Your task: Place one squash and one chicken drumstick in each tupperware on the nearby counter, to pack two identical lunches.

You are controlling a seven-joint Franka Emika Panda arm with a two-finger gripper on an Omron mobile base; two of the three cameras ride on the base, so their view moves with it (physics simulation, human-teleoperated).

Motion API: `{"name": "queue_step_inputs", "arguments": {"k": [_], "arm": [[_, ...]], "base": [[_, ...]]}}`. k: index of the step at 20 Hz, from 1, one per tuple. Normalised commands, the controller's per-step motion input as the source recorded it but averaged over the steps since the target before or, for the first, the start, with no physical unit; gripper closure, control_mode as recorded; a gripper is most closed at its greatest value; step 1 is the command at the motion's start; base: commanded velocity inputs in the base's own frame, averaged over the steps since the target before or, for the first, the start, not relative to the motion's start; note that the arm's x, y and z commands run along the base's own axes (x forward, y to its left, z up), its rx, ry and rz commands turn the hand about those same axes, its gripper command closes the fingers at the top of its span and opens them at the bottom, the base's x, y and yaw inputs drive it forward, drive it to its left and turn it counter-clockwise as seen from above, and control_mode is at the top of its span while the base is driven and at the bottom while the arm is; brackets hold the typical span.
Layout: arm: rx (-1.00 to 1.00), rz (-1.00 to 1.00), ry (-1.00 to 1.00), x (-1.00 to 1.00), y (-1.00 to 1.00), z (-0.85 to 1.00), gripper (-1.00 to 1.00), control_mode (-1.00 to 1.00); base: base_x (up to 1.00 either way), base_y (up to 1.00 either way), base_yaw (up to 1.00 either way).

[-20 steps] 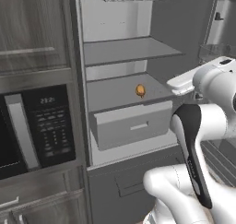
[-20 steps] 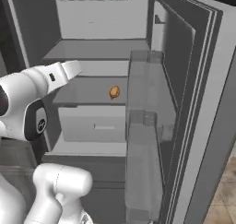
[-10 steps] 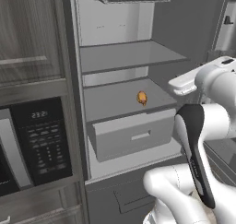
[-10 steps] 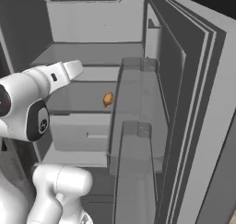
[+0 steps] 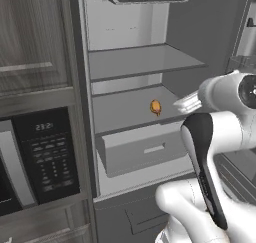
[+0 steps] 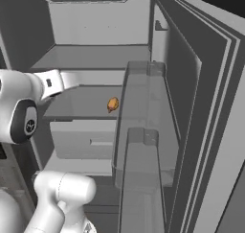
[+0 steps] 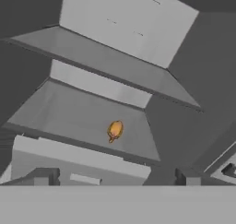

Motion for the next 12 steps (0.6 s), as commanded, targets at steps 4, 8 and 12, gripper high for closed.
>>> {"name": "queue_step_inputs", "arguments": {"k": [4, 8, 12], "arm": [[0.03, -0.07, 0.25, -0.70, 0.24, -0.37, -1.00, -1.00], [0.05, -0.15, 0.04, -0.52, 0.00, -0.59, -1.00, -1.00], [0.05, -0.14, 0.04, -0.05, 0.00, -0.38, -1.00, -1.00]], "base": [[0.00, 0.00, 0.00], [0.00, 0.00, 0.00], [0.00, 0.00, 0.00]]}}
